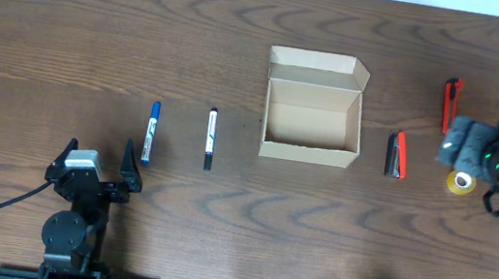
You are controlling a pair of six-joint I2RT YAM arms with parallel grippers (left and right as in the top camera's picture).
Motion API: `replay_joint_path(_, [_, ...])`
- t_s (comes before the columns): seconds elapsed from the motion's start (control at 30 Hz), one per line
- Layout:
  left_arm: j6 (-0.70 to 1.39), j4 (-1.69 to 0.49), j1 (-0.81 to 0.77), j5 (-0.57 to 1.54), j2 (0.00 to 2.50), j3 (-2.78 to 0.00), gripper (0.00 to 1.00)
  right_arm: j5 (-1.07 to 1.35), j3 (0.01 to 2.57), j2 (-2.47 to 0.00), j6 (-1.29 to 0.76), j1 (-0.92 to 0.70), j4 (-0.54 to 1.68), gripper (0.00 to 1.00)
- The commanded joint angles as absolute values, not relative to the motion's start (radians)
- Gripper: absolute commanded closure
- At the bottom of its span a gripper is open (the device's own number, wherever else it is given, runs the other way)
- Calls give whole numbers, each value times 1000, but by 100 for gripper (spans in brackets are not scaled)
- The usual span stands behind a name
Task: Pack container
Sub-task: 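Move the right gripper over the yellow tape roll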
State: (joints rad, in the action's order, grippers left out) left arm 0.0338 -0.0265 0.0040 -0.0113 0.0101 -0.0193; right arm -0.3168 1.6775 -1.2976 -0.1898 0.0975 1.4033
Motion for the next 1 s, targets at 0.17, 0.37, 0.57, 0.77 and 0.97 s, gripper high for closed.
replay_joint_path(0.17, [45, -75, 7, -26, 4, -5, 5, -215, 1698, -1454, -130, 350, 1269, 1])
replay_joint_path(0.37, [44, -75, 7, -25, 4, -5, 5, -43, 1698, -1618, -107, 480, 1213, 1])
replay_joint_path(0.57, [44, -75, 7, -25, 4, -5, 5, -15, 1698, -1730, -105, 537, 1155, 1])
replay_joint_path(0.77, [45, -75, 7, -26, 4, -5, 5, -49, 1698, -1786, -104, 562, 1121, 1])
replay_joint_path(0.97, [45, -75, 7, -25, 4, -5, 5, -137, 1698, -1786, -127, 565, 1132, 1])
